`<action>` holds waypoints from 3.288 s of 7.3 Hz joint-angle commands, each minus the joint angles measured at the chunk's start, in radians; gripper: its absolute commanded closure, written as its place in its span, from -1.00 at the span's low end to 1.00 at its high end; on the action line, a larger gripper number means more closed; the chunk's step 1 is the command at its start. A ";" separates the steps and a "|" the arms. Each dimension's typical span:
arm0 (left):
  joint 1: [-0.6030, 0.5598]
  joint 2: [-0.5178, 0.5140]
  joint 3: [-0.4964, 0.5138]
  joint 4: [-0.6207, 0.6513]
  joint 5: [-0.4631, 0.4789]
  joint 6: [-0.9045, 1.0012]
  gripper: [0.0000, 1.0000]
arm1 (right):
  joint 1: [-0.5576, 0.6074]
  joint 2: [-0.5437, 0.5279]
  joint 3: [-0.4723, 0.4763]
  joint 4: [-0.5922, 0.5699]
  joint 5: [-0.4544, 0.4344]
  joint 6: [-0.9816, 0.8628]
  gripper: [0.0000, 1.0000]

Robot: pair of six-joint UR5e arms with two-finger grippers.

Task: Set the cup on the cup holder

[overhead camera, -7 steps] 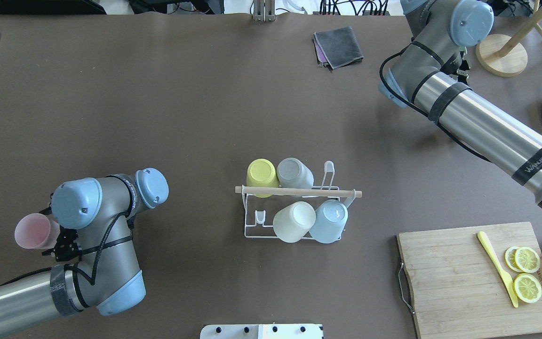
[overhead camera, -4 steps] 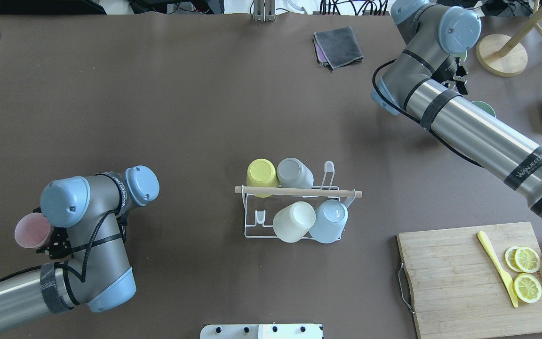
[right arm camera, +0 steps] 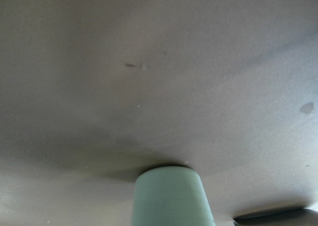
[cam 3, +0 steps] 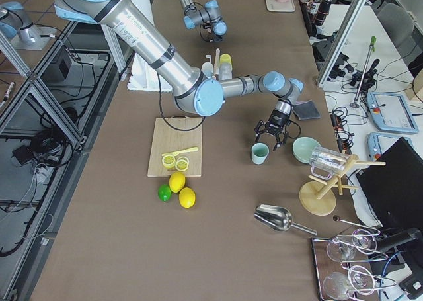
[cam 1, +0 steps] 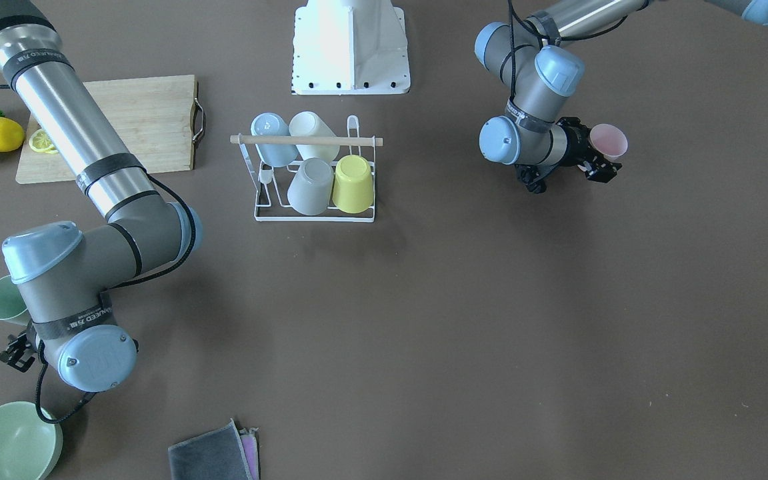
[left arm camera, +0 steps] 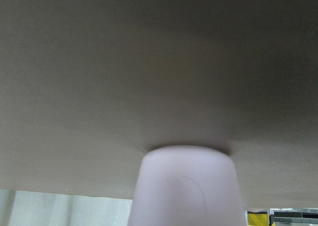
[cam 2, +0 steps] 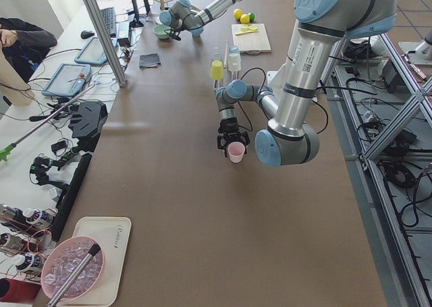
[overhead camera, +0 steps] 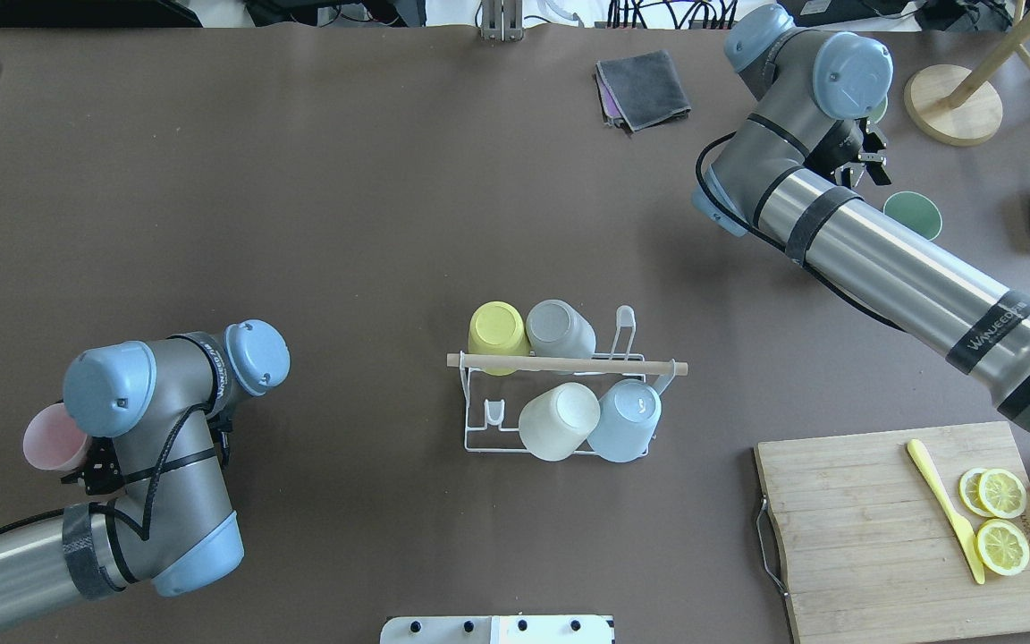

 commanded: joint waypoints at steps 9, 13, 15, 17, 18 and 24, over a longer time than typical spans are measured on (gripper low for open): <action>-0.081 0.088 -0.162 -0.033 0.001 0.003 0.76 | -0.032 -0.018 -0.010 -0.043 -0.063 -0.064 -1.00; -0.357 0.076 -0.325 -0.039 -0.015 0.107 0.83 | -0.038 -0.030 -0.008 -0.043 -0.093 -0.085 -1.00; -0.431 0.064 -0.333 -0.137 -0.052 0.106 0.86 | -0.040 -0.032 -0.008 -0.043 -0.098 -0.087 -1.00; -0.482 0.018 -0.333 -0.213 -0.083 0.092 0.87 | -0.043 -0.035 -0.008 -0.043 -0.103 -0.090 -0.90; -0.490 -0.017 -0.336 -0.231 -0.087 0.072 0.87 | -0.044 -0.033 -0.005 -0.043 -0.107 -0.093 -0.64; -0.505 -0.065 -0.359 -0.341 -0.147 0.057 0.86 | -0.009 -0.110 0.320 -0.158 -0.114 -0.105 0.66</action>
